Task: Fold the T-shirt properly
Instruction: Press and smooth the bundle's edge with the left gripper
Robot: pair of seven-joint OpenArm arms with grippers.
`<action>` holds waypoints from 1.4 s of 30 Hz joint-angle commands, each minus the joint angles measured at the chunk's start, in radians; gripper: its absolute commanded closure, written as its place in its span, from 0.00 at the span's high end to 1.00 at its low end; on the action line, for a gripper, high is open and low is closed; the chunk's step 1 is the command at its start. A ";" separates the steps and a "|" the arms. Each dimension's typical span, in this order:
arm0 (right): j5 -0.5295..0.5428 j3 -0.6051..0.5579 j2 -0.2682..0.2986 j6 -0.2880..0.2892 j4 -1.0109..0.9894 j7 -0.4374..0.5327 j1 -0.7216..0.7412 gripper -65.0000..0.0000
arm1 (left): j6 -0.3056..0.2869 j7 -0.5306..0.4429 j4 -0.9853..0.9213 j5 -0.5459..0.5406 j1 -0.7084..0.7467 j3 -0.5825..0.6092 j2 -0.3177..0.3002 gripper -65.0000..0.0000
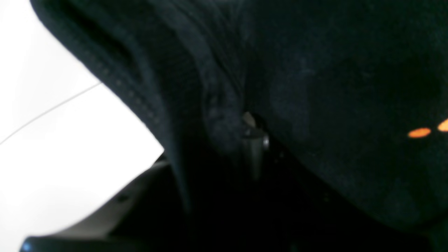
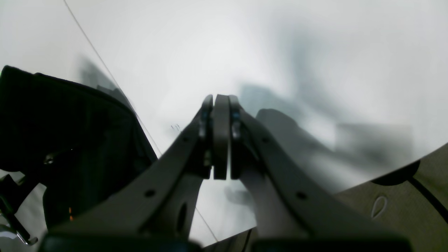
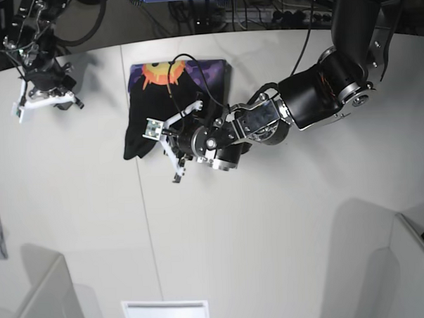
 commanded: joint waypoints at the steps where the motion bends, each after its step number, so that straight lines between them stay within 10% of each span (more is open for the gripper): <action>1: 0.005 0.007 0.011 0.007 0.015 0.018 0.002 0.00 | 0.006 0.015 0.009 0.012 -0.016 -0.004 -0.002 0.00; 27: 0.006 -0.001 0.011 0.007 0.015 0.018 0.019 0.00 | 0.006 0.108 0.080 0.023 -0.004 -0.006 -0.044 0.00; 42: 0.006 -0.003 0.011 0.007 0.015 -0.002 0.016 0.00 | 0.006 0.111 0.091 0.025 -0.041 -0.152 -0.041 0.79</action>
